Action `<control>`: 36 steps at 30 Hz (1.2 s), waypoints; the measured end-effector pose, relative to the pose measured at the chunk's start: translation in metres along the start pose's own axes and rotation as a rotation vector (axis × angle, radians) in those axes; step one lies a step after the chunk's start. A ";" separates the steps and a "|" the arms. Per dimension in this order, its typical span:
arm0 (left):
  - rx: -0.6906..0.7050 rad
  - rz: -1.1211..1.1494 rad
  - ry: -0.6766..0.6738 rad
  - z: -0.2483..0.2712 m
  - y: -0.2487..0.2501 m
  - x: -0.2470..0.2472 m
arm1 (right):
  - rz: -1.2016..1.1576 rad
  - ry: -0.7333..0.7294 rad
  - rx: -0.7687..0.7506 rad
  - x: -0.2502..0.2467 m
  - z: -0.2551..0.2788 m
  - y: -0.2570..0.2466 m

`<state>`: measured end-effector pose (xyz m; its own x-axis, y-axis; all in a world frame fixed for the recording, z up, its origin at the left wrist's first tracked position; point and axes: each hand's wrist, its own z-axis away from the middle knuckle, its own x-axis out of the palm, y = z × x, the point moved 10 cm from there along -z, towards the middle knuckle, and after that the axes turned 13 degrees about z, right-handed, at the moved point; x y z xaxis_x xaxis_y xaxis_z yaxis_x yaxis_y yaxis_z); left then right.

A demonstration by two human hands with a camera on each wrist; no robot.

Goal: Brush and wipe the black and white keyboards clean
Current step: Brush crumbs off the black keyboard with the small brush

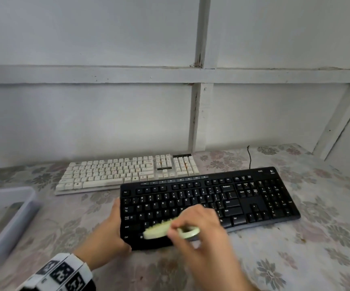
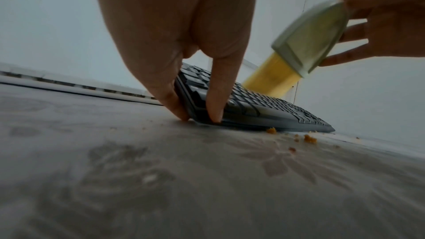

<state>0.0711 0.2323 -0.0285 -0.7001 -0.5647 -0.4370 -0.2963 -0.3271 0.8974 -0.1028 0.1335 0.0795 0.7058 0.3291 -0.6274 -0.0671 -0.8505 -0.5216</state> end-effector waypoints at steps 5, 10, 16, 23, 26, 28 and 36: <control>0.065 -0.044 0.028 0.003 0.010 -0.002 | 0.013 -0.028 0.016 0.043 0.007 -0.022; 0.028 0.007 -0.006 0.002 0.009 -0.001 | 0.043 -0.034 0.052 0.045 0.009 -0.012; -0.011 0.029 -0.035 0.001 0.001 0.002 | 0.276 0.114 0.030 0.022 0.008 -0.011; 0.005 0.031 -0.021 0.002 0.006 0.001 | 0.297 0.108 0.051 0.029 0.011 -0.015; -0.035 0.036 -0.041 0.001 -0.002 0.002 | 0.355 0.121 0.090 0.017 0.007 -0.006; -0.017 0.037 -0.036 0.000 0.000 0.002 | 0.274 0.099 0.060 0.019 0.005 -0.013; -0.039 0.054 -0.060 0.001 -0.003 0.004 | 0.148 0.050 0.173 0.003 0.006 0.022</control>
<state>0.0689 0.2316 -0.0328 -0.7527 -0.5360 -0.3822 -0.2324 -0.3269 0.9160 -0.1068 0.1180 0.0624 0.7133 0.1817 -0.6769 -0.2889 -0.8037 -0.5202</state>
